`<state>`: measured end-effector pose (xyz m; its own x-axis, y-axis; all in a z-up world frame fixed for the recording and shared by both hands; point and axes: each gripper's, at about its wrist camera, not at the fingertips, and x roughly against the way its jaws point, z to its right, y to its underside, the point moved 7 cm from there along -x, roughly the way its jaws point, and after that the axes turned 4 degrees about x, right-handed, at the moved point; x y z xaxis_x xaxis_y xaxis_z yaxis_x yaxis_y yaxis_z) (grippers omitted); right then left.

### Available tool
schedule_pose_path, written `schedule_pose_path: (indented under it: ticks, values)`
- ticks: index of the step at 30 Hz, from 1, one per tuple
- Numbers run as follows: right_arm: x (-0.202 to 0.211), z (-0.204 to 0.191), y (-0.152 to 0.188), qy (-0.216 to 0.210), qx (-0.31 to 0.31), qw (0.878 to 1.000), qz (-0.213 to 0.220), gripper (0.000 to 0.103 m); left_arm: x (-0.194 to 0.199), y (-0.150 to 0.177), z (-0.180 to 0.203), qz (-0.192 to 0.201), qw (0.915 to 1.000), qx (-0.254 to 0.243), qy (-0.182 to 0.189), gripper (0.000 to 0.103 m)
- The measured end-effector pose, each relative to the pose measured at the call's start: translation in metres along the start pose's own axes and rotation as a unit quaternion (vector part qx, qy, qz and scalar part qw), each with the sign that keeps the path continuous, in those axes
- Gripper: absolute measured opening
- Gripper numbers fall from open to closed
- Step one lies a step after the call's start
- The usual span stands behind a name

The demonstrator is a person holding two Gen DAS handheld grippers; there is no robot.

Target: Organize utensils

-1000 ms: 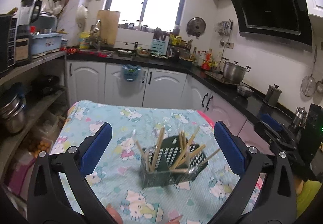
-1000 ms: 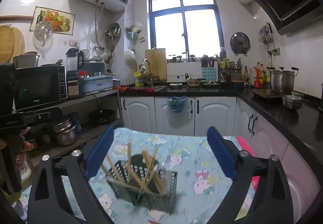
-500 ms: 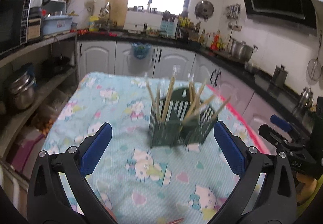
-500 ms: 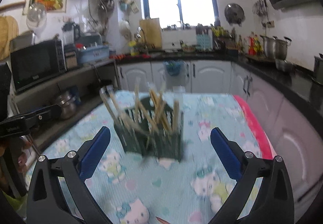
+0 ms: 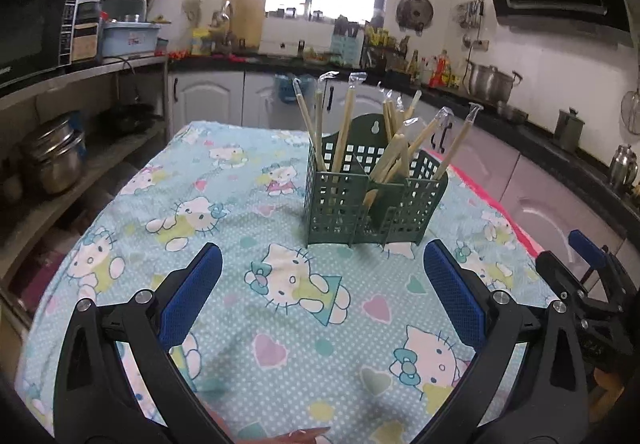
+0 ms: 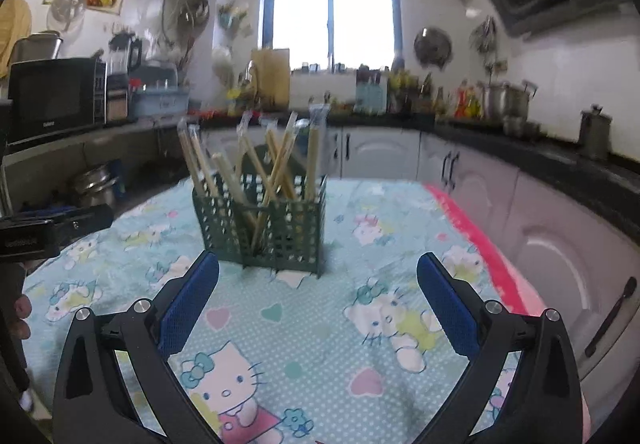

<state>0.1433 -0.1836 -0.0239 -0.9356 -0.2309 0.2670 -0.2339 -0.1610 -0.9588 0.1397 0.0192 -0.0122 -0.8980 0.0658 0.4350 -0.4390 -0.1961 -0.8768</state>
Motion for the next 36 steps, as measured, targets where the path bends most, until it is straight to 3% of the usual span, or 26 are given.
schedule_pose_path:
  ticks: [7, 36]
  values:
    - [0.005, -0.002, 0.006, -0.002, -0.001, 0.999, 0.036, 0.097, -0.001, 0.013, 0.000, 0.037, 0.9993, -0.001, 0.005, 0.093]
    - [-0.004, -0.004, 0.017, 0.001, -0.002, 1.000, 0.018, 0.097, 0.001, 0.018, 0.000, 0.043, 0.9991, -0.005, 0.001, 0.093]
